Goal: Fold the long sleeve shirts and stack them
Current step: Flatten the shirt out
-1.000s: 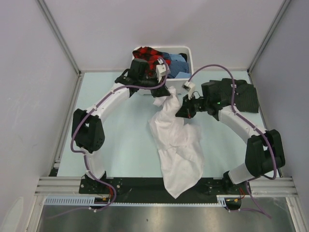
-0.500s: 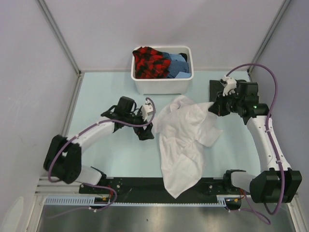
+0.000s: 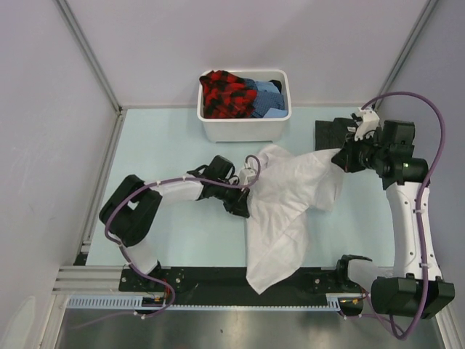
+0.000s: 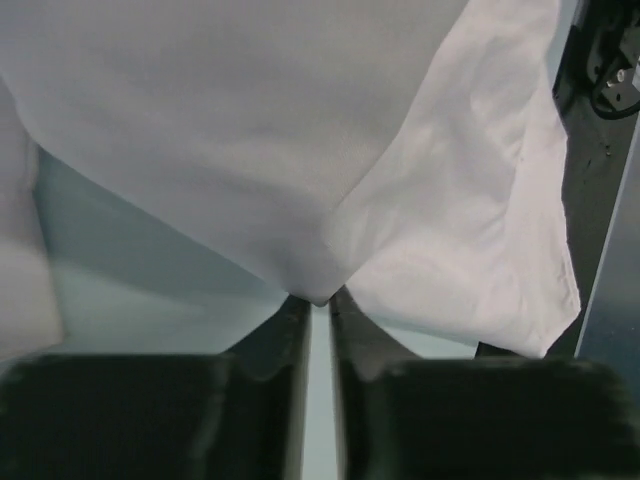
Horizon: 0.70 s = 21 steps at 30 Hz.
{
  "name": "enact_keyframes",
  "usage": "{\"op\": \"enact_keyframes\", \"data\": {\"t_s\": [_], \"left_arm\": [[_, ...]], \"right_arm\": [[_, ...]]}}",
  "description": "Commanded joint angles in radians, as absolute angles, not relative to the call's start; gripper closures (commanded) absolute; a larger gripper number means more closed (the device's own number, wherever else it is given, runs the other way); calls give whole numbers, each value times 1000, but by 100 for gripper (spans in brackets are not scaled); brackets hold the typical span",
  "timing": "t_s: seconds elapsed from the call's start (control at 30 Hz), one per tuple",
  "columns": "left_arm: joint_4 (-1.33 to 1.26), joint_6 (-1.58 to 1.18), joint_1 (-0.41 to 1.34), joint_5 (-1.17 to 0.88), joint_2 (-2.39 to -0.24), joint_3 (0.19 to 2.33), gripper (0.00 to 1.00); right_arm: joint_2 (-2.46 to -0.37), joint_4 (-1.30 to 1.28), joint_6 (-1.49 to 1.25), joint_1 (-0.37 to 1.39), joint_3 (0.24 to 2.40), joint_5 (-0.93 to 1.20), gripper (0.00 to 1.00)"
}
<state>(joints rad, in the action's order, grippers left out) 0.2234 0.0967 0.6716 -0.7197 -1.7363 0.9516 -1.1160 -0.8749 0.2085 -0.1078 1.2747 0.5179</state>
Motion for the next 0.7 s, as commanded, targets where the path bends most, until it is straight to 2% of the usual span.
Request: {"op": "enact_keyframes", "data": {"t_s": [0.0, 0.2, 0.27, 0.4, 0.5, 0.6, 0.67], "left_arm": [[112, -18, 623, -835, -1649, 950, 98], [221, 29, 459, -888, -1473, 974, 100], [386, 150, 372, -884, -1406, 1029, 100], [792, 476, 249, -824, -1339, 1319, 100], [953, 625, 219, -758, -1293, 1469, 100], [995, 682, 221, -718, -1267, 1491, 100], [989, 693, 218, -684, -1284, 1441, 100]], "right_arm": [[-1057, -816, 127, -110, 1321, 603, 100], [-1017, -749, 56, -109, 1344, 629, 100], [-1011, -700, 11, -86, 1359, 652, 100], [-1009, -620, -103, 23, 1463, 603, 100], [-1031, -705, -82, 0, 1564, 548, 100], [-1008, -830, -29, -92, 1510, 554, 100], [-970, -824, -29, -116, 1352, 574, 100]]}}
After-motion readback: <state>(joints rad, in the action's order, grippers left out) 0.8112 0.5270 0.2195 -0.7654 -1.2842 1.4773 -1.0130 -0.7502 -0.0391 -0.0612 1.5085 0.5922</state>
